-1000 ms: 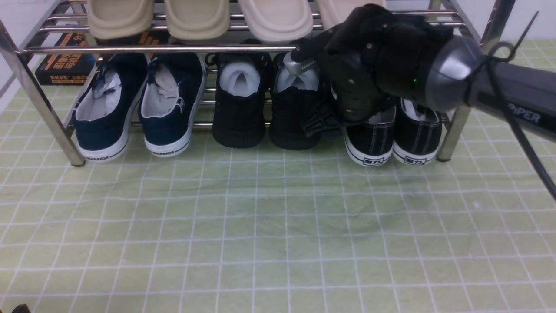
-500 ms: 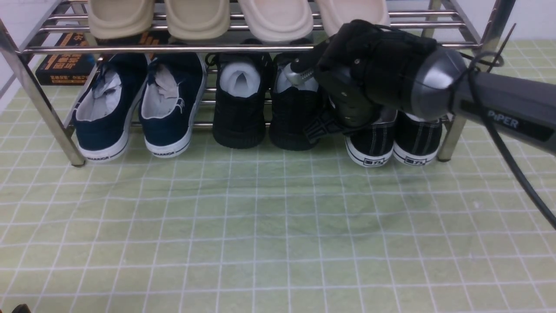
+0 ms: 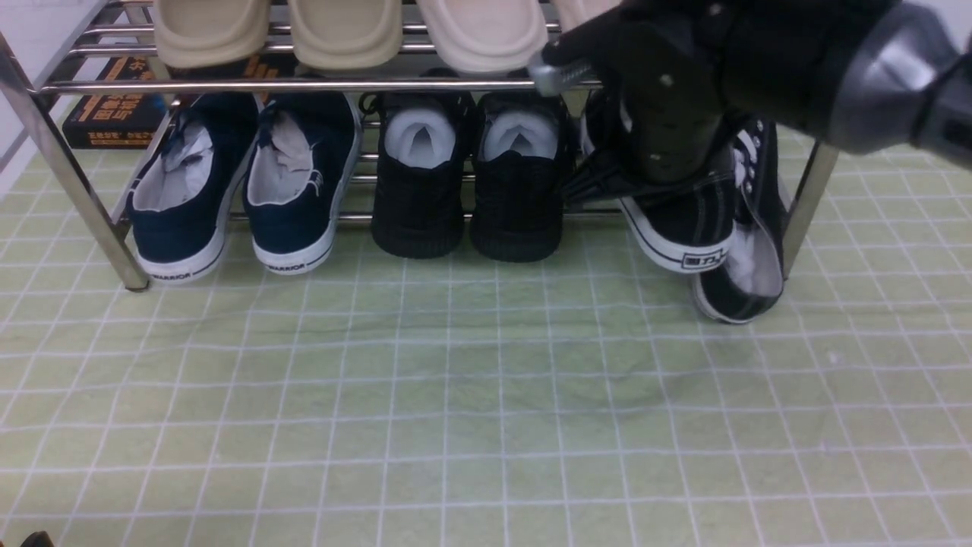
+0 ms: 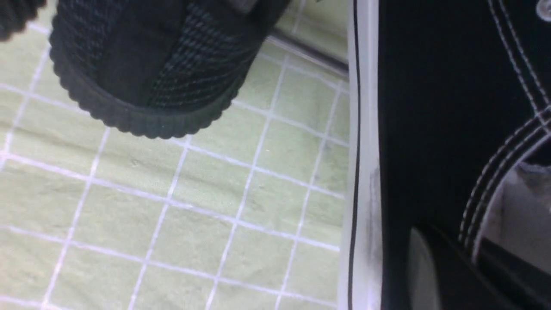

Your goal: Take the shoes off the shelf with your hand from the green coffee tablecloth.

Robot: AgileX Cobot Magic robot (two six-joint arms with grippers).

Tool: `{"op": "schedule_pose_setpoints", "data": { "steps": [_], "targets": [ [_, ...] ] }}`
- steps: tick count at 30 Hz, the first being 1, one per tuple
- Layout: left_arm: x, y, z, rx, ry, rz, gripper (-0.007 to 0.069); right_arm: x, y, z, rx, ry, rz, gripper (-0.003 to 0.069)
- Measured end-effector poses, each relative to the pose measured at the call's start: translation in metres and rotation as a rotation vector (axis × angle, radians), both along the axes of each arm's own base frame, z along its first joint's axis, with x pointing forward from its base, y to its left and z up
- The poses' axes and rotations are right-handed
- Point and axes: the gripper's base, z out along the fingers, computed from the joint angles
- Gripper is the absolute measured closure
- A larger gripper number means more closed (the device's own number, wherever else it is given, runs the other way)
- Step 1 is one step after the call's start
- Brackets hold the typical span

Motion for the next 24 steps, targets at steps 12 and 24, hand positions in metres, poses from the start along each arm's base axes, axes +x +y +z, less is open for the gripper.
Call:
{"op": "schedule_pose_setpoints", "data": {
  "steps": [12,24],
  "targets": [
    [0.0,0.0,0.0,0.0,0.0,0.0,0.0383,-0.023,-0.013,0.028,0.013,0.05,0.018,0.0657],
    [0.0,0.0,0.0,0.0,0.0,0.0,0.0383,-0.062,-0.021,0.074,0.195,0.076,0.145,0.0657]
  ]
}}
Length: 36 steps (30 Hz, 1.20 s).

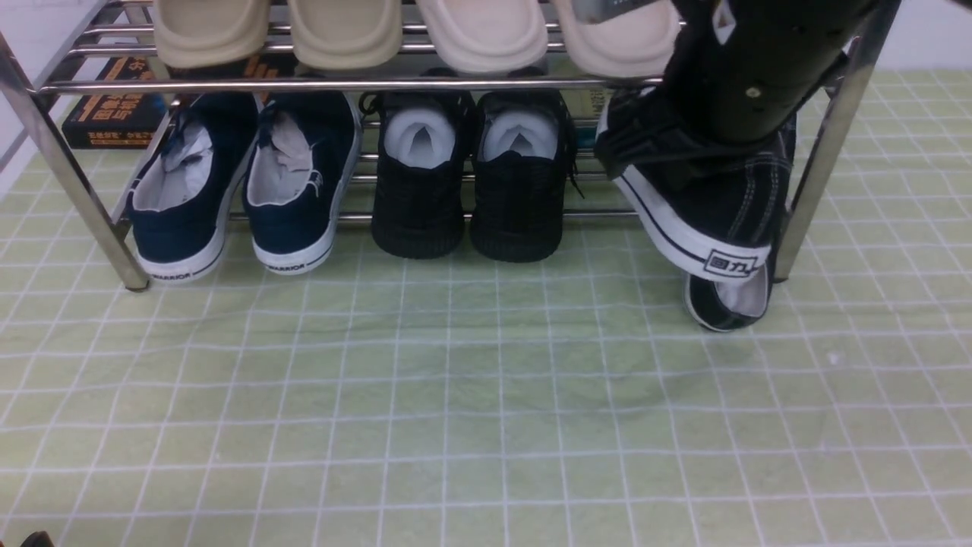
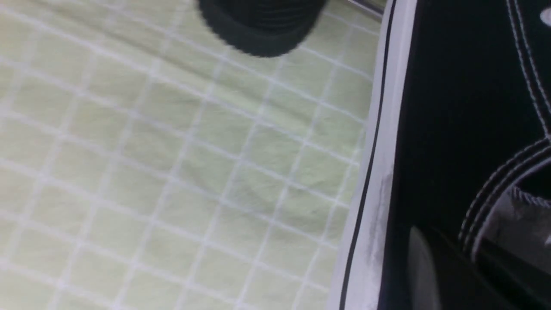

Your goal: Take the shoes off the shelf with your hand from the green coffee tablecloth.

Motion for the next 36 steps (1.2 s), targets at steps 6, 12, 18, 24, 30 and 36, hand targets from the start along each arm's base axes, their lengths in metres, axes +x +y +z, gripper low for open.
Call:
{"op": "schedule_pose_setpoints", "data": {
  "steps": [6,12,18,24,30,36],
  "targets": [
    [0.0,0.0,0.0,0.0,0.0,0.0,0.0383,-0.026,-0.012,0.03,0.11,-0.026,0.026,0.0654],
    [0.0,0.0,0.0,0.0,0.0,0.0,0.0383,-0.073,-0.04,0.061,0.228,-0.061,0.054,0.0653],
    [0.0,0.0,0.0,0.0,0.0,0.0,0.0383,-0.104,-0.046,0.042,0.313,0.085,0.092,0.0651],
    [0.0,0.0,0.0,0.0,0.0,0.0,0.0383,-0.116,-0.027,-0.013,0.235,0.287,0.139,0.065],
    [0.0,0.0,0.0,0.0,0.0,0.0,0.0383,-0.123,0.011,-0.057,0.162,0.387,0.155,0.0648],
    [0.0,0.0,0.0,0.0,0.0,0.0,0.0383,-0.107,0.059,-0.099,0.155,0.352,0.143,0.0648]
  ]
}}
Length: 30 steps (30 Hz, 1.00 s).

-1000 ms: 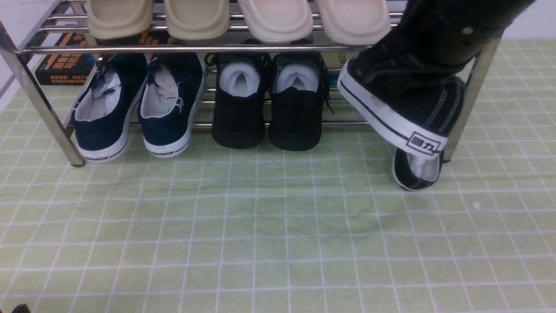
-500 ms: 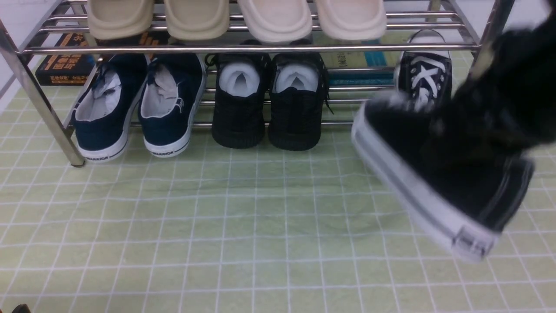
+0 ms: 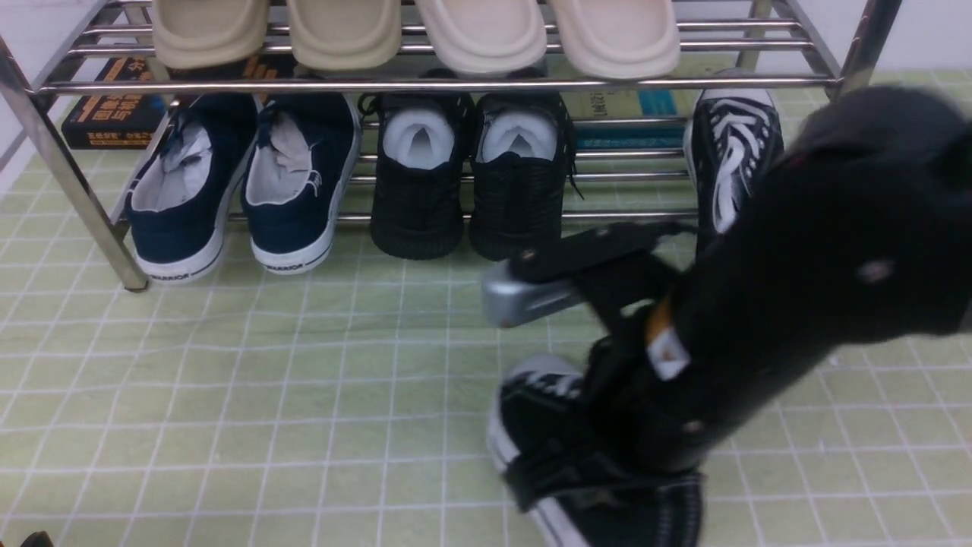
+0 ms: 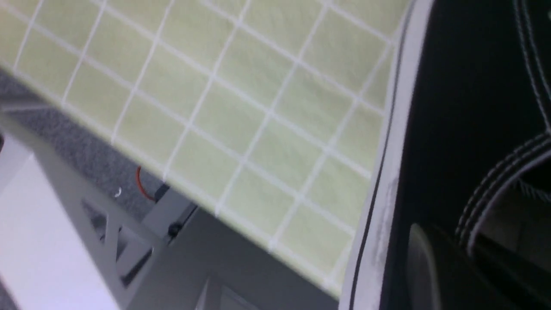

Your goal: Take the shoes off the shelf with your hand from the green coffee tablecloth.

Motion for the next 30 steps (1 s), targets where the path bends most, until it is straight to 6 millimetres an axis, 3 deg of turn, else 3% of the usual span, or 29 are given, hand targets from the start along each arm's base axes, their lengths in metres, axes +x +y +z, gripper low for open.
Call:
{"op": "schedule_pose_setpoints", "data": {
  "steps": [4,9,21,30],
  "targets": [
    [0.0,0.0,0.0,0.0,0.0,0.0,0.0383,0.01,0.021,-0.012,-0.013,0.01,0.005,0.0648],
    [0.0,0.0,0.0,0.0,0.0,0.0,0.0383,0.022,0.033,-0.002,-0.006,-0.019,-0.027,0.0648],
    [0.0,0.0,0.0,0.0,0.0,0.0,0.0383,0.026,0.028,0.011,-0.087,-0.015,-0.082,0.0643],
    [0.0,0.0,0.0,0.0,0.0,0.0,0.0383,0.044,0.036,-0.018,-0.19,-0.121,-0.155,0.0642]
  ]
}}
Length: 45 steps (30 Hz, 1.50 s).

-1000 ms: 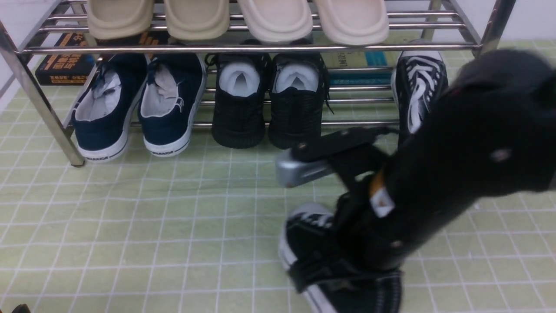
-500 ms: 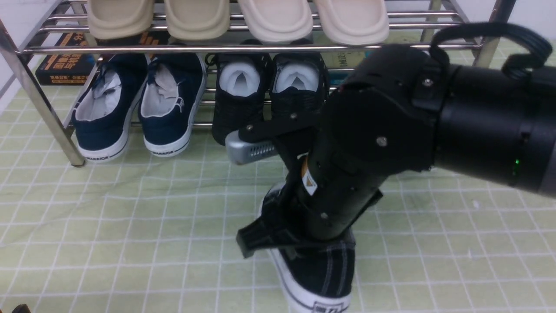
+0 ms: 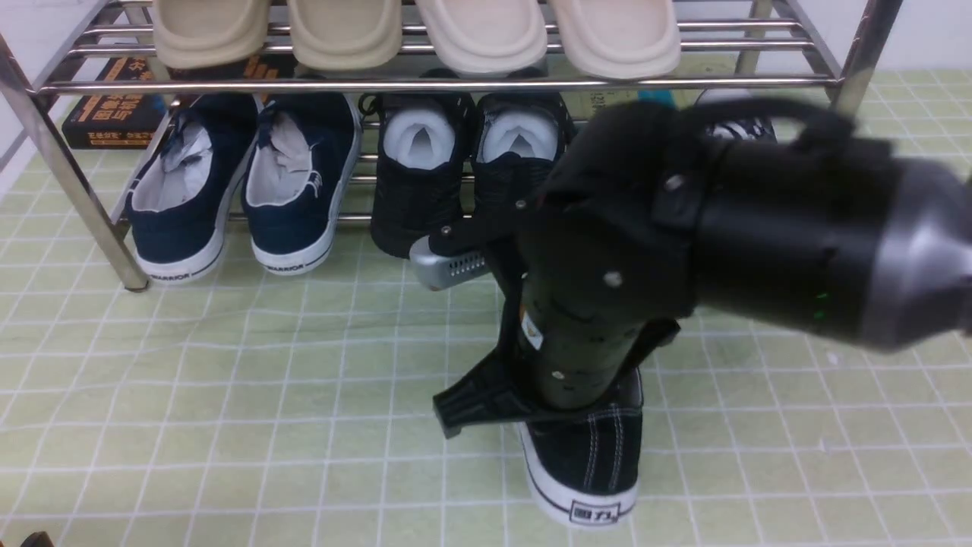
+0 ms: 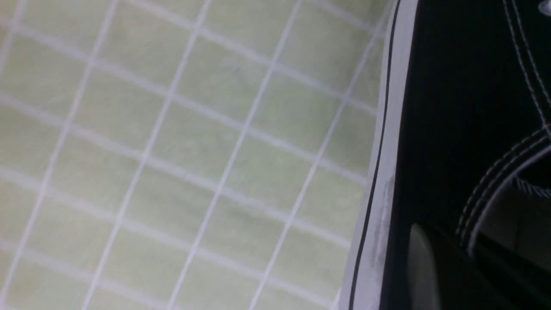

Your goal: Take the shoes off the shelf with your hand from the green coffee tablecloth.

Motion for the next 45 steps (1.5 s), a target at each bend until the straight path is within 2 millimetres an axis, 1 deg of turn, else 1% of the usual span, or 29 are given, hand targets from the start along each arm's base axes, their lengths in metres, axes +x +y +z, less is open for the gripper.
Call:
{"op": "schedule_pose_setpoints", "data": {
  "steps": [4,7,12,15,17,18,19,20,22,23,24,25,26,28,30,31,32,33,34,35,37,38,39,40,41,43,45],
  "targets": [
    [0.0,0.0,0.0,0.0,0.0,0.0,0.0383,0.0,0.003,-0.001,0.005,-0.028,-0.022,0.0641],
    [0.0,0.0,0.0,0.0,0.0,0.0,0.0383,0.0,0.007,-0.005,0.009,-0.038,-0.029,0.0641],
    [0.0,0.0,0.0,0.0,0.0,0.0,0.0383,0.003,0.018,-0.03,-0.009,0.011,-0.054,0.063],
    [0.0,0.0,0.0,0.0,0.0,0.0,0.0383,0.002,0.023,-0.044,-0.02,0.051,-0.074,0.0585],
    [0.0,0.0,0.0,0.0,0.0,0.0,0.0383,0.003,0.025,-0.046,-0.009,0.057,-0.077,0.0523],
    [0.0,0.0,0.0,0.0,0.0,0.0,0.0383,0.003,0.025,-0.046,-0.008,0.057,-0.077,0.0515],
    [0.0,0.0,0.0,0.0,0.0,0.0,0.0383,0.003,0.026,-0.045,-0.001,0.058,-0.079,0.0454],
    [0.0,0.0,0.0,0.0,0.0,0.0,0.0383,0.003,0.027,-0.044,0.005,0.061,-0.081,0.0408],
    [0.0,0.0,0.0,0.0,0.0,0.0,0.0383,0.002,0.027,-0.04,0.008,0.066,-0.078,0.0343],
    [0.0,0.0,0.0,0.0,0.0,0.0,0.0383,0.002,0.028,-0.036,0.003,0.072,-0.07,0.0301],
    [0.0,0.0,0.0,0.0,0.0,0.0,0.0383,0.002,0.027,-0.027,-0.015,0.075,-0.037,0.0249],
    [0.0,0.0,0.0,0.0,0.0,0.0,0.0383,0.002,0.027,-0.025,-0.018,0.075,-0.031,0.0243],
    [0.0,0.0,0.0,0.0,0.0,0.0,0.0383,0.001,0.026,-0.013,-0.035,0.07,0.01,0.0219],
    [0.0,0.0,0.0,0.0,0.0,0.0,0.0383,0.002,0.025,0.009,-0.03,0.03,0.073,0.0212],
    [0.0,0.0,0.0,0.0,0.0,0.0,0.0383,0.004,0.019,0.035,-0.006,-0.04,0.143,0.0237],
    [0.0,0.0,0.0,0.0,0.0,0.0,0.0383,0.004,0.018,0.04,0.0,-0.049,0.154,0.0247],
    [0.0,0.0,0.0,0.0,0.0,0.0,0.0383,0.004,0.011,0.053,0.016,-0.078,0.173,0.0286],
    [0.0,0.0,0.0,0.0,0.0,0.0,0.0383,0.003,0.003,0.064,0.032,-0.094,0.182,0.0328],
    [0.0,0.0,0.0,0.0,0.0,0.0,0.0383,0.002,-0.008,0.079,0.058,-0.111,0.177,0.0392],
    [0.0,0.0,0.0,0.0,0.0,0.0,0.0383,0.001,-0.018,0.089,0.079,-0.126,0.172,0.0452],
    [0.0,0.0,0.0,0.0,0.0,0.0,0.0383,-0.002,-0.037,0.105,0.103,-0.15,0.151,0.0579],
    [0.0,0.0,0.0,0.0,0.0,0.0,0.0383,-0.004,-0.051,0.112,0.109,-0.166,0.13,0.0637],
    [0.0,0.0,0.0,0.0,0.0,0.0,0.0383,-0.004,-0.053,0.113,0.11,-0.168,0.127,0.0644],
    [0.0,0.0,0.0,0.0,0.0,0.0,0.0383,-0.006,-0.069,0.119,0.104,-0.183,0.098,0.0668],
    [0.0,0.0,0.0,0.0,0.0,0.0,0.0383,-0.006,-0.079,0.12,0.095,-0.193,0.069,0.0672],
    [0.0,0.0,0.0,0.0,0.0,0.0,0.0383,-0.003,-0.097,0.118,0.07,-0.207,-0.005,0.0672],
    [0.0,0.0,0.0,0.0,0.0,0.0,0.0383,0.001,-0.106,0.112,0.042,-0.206,-0.061,0.0671]
  ]
}}
